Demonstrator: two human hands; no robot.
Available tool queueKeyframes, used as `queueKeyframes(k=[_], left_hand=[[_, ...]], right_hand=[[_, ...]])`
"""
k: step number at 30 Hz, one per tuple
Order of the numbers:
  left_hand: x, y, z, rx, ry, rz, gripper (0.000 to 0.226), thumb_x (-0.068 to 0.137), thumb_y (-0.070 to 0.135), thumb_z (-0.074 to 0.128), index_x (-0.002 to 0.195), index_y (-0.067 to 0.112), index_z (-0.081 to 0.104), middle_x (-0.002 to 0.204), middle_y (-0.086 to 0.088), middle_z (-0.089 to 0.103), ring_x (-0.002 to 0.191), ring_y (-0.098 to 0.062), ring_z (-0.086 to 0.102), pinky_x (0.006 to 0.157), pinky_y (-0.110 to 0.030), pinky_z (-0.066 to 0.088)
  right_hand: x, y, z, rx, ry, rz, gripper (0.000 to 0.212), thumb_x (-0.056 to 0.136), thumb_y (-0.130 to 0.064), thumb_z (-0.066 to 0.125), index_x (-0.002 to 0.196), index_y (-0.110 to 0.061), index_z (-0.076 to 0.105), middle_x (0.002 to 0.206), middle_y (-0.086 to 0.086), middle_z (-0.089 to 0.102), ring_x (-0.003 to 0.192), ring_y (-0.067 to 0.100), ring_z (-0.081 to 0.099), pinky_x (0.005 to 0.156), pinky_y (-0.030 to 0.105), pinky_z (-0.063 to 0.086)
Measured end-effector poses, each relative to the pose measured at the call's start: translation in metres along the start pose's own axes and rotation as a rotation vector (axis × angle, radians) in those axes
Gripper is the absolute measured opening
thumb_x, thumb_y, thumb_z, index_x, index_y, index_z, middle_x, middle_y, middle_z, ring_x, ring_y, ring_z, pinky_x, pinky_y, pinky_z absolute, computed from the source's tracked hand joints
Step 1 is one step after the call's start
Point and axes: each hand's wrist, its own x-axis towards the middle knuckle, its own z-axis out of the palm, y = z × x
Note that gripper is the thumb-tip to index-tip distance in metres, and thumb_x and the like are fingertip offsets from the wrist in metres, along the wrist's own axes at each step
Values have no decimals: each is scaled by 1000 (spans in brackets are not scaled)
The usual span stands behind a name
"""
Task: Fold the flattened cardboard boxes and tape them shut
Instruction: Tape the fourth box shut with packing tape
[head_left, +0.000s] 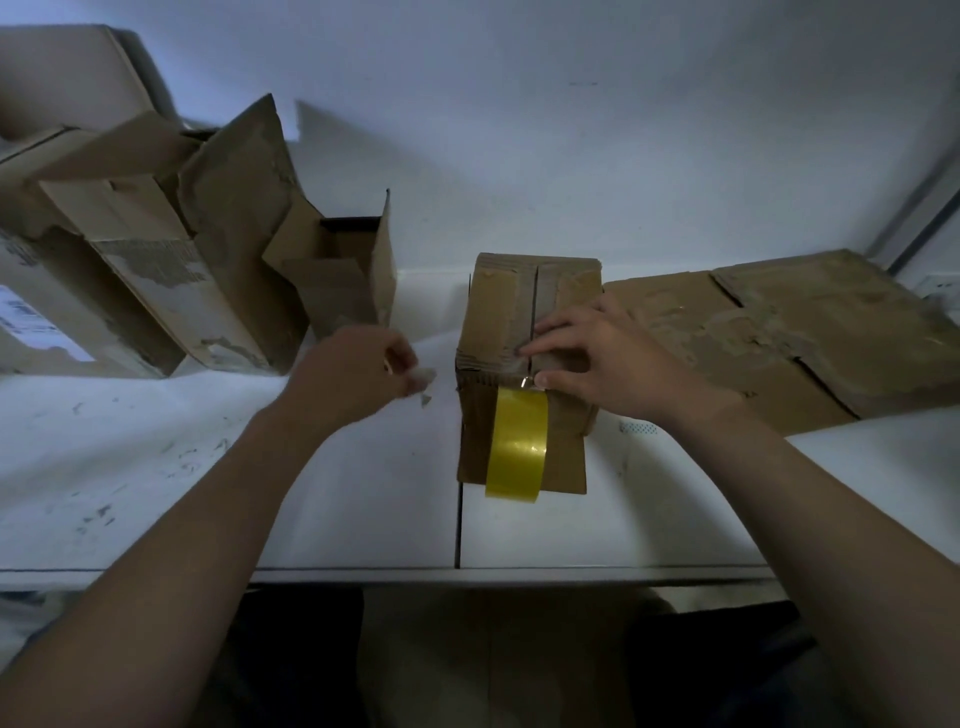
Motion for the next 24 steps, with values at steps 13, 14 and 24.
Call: queueKeyframes(k=[13, 14, 24], left_hand=[[18, 91, 7, -350, 126, 325, 21, 89, 26, 72, 109, 22, 76, 91, 14, 66, 80, 7, 58, 74, -4, 41], [21, 89, 10, -355, 129, 306, 21, 88, 28, 73, 109, 24, 75, 90, 17, 66, 80, 9, 58, 74, -5, 42], [5, 73, 28, -274, 269, -29, 22, 88, 33, 73, 87, 21, 55, 87, 3, 56, 78, -10, 54, 61, -16, 36]], right_hand=[[2, -6, -8, 270, 86, -41, 29, 88, -51, 69, 103, -27, 75, 75, -7, 68, 68, 11, 57, 59, 33, 42], [2, -5, -7, 254, 88, -18, 27, 88, -47, 71, 104, -26, 75, 77, -9, 68, 70, 9, 57, 60, 32, 43], [2, 5, 0, 336, 166, 115, 12, 93, -27, 67, 93, -26, 55, 82, -6, 65, 69, 11, 59, 59, 33, 46]])
